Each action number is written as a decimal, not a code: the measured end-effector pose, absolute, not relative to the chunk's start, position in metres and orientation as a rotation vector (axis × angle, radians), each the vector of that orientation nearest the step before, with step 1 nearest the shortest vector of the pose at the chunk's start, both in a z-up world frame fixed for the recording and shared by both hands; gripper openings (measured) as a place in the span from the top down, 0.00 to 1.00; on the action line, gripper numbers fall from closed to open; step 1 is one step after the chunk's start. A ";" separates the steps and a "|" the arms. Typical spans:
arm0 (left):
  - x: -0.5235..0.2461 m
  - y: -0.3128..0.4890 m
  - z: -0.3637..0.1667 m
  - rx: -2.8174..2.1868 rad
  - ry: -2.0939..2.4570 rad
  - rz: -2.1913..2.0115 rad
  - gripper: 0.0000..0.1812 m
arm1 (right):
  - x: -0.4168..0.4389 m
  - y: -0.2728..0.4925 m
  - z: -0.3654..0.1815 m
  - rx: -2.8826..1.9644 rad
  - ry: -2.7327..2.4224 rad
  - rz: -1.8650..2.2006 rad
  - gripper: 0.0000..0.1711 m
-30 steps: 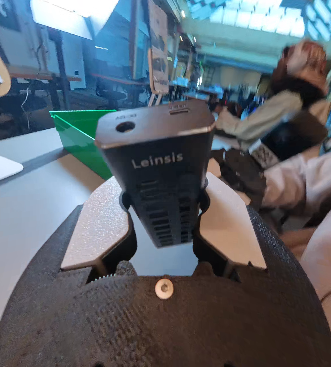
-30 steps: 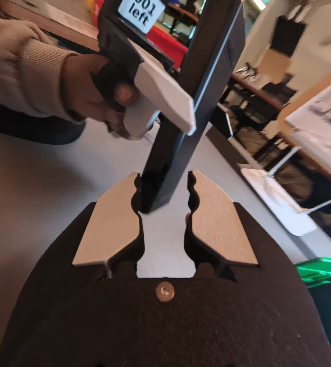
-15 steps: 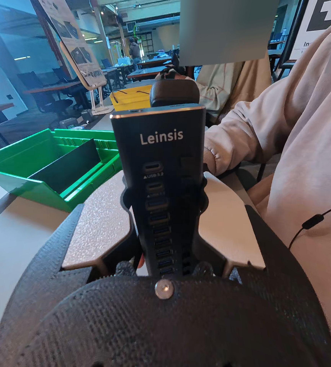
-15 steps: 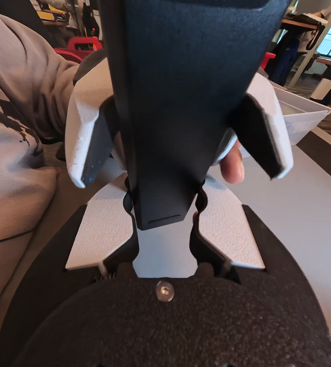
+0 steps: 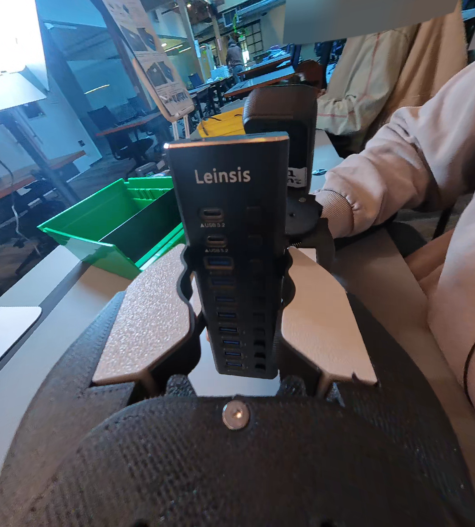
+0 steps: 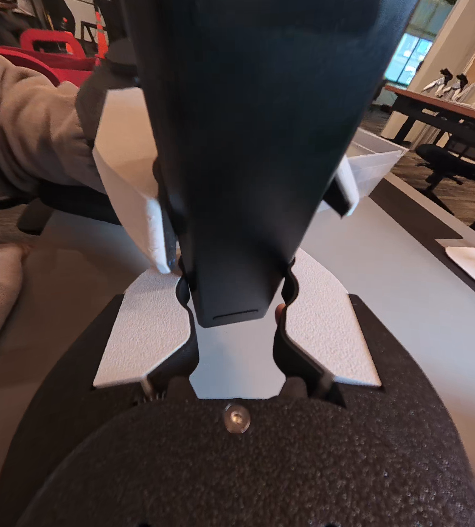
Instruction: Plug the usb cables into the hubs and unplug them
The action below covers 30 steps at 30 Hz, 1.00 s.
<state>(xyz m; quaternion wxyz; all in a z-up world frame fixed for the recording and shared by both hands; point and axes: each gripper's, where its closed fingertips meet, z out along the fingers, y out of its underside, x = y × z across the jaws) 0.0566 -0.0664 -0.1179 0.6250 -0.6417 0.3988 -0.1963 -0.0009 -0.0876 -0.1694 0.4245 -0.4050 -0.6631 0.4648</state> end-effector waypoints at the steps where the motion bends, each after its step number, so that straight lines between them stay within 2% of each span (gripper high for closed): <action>1: 0.058 -0.068 -0.119 -1.469 0.923 -0.460 0.66 | 0.000 -0.089 -0.166 -0.994 -1.647 1.159 0.62; 11: 0.072 -0.075 -0.119 -1.395 0.970 -0.464 0.66 | 0.005 -0.097 -0.170 -0.922 -1.710 1.119 0.61; 19: 0.057 -0.069 -0.115 -1.431 0.884 -0.502 0.65 | 0.009 -0.091 -0.167 -1.037 -1.673 1.274 0.62; 23: 0.020 -0.064 -0.089 -1.403 0.799 -0.395 0.63 | 0.015 -0.072 -0.153 -1.098 -1.571 1.358 0.63; 25: -0.014 -0.060 -0.070 -1.393 0.693 -0.332 0.68 | 0.021 -0.063 -0.150 -1.096 -1.556 1.339 0.63; 30: -0.111 -0.059 -0.056 -1.493 0.440 -0.197 0.70 | 0.032 -0.049 -0.133 -1.115 -1.451 1.419 0.63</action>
